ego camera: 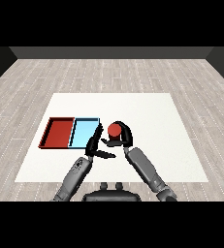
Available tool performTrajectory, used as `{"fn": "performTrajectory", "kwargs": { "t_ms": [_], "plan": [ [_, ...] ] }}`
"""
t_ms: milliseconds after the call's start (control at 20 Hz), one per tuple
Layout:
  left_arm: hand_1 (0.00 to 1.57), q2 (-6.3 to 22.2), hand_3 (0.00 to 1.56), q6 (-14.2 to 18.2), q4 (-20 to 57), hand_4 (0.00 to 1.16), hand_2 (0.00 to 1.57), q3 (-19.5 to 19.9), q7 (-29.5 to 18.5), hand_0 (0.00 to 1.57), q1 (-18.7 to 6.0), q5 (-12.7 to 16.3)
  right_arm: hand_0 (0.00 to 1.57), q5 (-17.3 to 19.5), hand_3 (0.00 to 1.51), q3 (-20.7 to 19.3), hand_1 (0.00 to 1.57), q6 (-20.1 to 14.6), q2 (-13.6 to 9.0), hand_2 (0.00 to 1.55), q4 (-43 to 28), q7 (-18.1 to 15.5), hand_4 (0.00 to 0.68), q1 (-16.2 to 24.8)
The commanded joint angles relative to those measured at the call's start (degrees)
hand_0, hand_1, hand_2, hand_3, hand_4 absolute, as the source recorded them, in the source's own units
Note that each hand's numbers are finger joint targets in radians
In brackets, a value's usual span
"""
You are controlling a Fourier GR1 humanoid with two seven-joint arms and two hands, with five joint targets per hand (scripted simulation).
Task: Pick the red can and put it in the red box
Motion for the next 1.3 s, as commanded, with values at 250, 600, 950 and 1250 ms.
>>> {"fn": "performTrajectory", "kwargs": {
  "t_ms": [250, 600, 950, 1250],
  "plan": [
    [0.00, -0.02, 0.00, -1.18, 6.76, 0.00, 0.00, 1.07, -1.66, 0.00, -4.15, 3.30, 1.44, 0.26, 1.38, 2.47, 1.44, -2.92, 0.08, 1.44, -3.15, 3.24, 0.630, -1.16],
    [0.00, -0.02, 0.00, -1.63, 3.63, 0.00, 0.00, -1.03, -1.78, 0.00, -2.49, 4.81, 1.49, -8.67, 1.37, 9.23, 1.49, -7.21, 0.08, 1.44, 3.47, -3.98, 0.622, -5.34],
    [0.00, -0.02, 0.00, 4.51, 9.63, 0.00, 0.00, -5.92, -6.46, 0.00, -6.82, 9.33, 1.49, -6.68, 1.37, 8.23, 1.49, -5.74, 0.08, 1.45, 0.43, -0.94, 0.617, -4.12],
    [0.00, 0.01, 0.00, 3.67, 12.40, 0.29, 0.00, -3.63, -4.29, 0.00, -11.67, 8.04, 1.49, -9.72, 1.37, 10.75, 1.49, -6.21, 0.06, 1.46, 4.38, -6.16, 0.642, -4.46]
  ]
}}
